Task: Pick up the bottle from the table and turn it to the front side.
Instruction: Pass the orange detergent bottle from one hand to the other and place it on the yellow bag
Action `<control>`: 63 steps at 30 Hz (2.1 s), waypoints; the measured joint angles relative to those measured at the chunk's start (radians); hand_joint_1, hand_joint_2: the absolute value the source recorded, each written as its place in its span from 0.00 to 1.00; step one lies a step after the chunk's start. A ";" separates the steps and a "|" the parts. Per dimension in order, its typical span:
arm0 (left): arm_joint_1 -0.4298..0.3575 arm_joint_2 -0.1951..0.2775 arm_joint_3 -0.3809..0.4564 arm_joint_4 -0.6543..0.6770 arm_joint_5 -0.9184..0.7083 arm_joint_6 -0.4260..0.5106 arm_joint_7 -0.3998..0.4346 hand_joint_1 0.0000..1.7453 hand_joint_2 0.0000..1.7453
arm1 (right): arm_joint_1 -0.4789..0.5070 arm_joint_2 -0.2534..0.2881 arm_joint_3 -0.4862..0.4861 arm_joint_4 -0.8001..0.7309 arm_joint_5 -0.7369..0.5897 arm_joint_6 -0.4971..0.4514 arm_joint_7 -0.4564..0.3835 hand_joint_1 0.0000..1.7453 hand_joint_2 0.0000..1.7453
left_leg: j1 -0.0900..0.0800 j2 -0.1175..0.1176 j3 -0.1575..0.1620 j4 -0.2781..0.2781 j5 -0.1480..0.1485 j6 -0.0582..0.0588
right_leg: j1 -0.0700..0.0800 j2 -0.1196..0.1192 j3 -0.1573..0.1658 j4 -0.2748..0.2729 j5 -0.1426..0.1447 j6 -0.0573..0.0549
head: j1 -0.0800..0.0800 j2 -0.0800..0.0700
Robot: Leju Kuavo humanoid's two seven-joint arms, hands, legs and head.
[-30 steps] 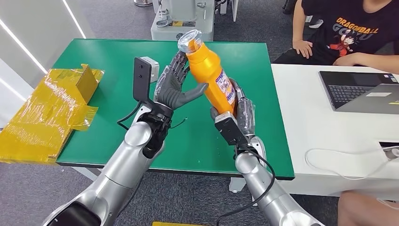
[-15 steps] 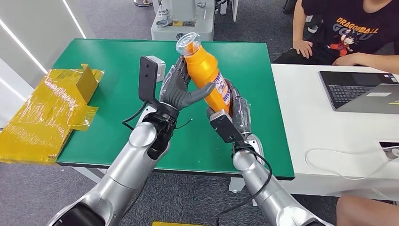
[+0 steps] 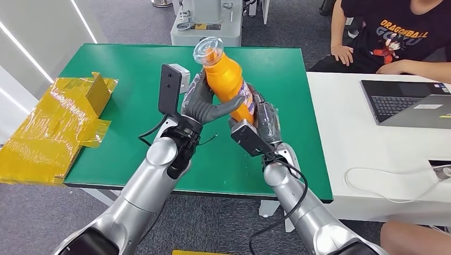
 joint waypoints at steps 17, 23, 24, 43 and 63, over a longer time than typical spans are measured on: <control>-0.024 0.031 0.060 0.032 -0.056 -0.005 -0.002 0.00 1.00 | 0.009 0.002 0.032 -0.011 0.003 0.050 -0.008 1.00 1.00 | 0.000 0.000 0.000 0.000 0.000 0.000 | 0.000 0.000 0.000 0.000 0.000 0.000 | 0.000 0.000; -0.028 0.030 0.060 0.061 -0.060 0.000 -0.010 0.73 1.00 | 0.016 -0.004 0.031 -0.010 0.011 0.045 -0.002 1.00 1.00 | 0.000 0.000 0.000 0.000 0.000 0.000 | 0.000 0.000 0.000 0.000 0.000 0.000 | 0.000 0.000; -0.029 0.030 0.060 0.065 -0.060 0.000 -0.011 0.99 1.00 | 0.017 -0.006 0.031 -0.010 0.013 0.043 0.000 1.00 1.00 | 0.000 0.000 0.000 0.000 0.000 0.000 | 0.000 0.000 0.000 0.000 0.000 0.000 | 0.000 0.000; -0.032 0.019 0.062 0.127 -0.024 0.029 -0.045 1.00 1.00 | 0.016 -0.021 0.028 0.018 0.095 -0.031 0.057 1.00 1.00 | 0.000 0.000 0.000 0.000 0.000 0.000 | 0.000 0.001 -0.001 0.000 0.000 0.000 | 0.000 0.000; -0.022 0.014 0.065 0.133 -0.037 0.077 -0.046 1.00 1.00 | 0.000 -0.018 0.006 0.077 0.203 -0.165 0.118 0.00 1.00 | 0.000 0.001 0.000 0.000 0.000 0.000 | 0.000 0.001 -0.001 0.000 0.000 0.000 | 0.000 0.000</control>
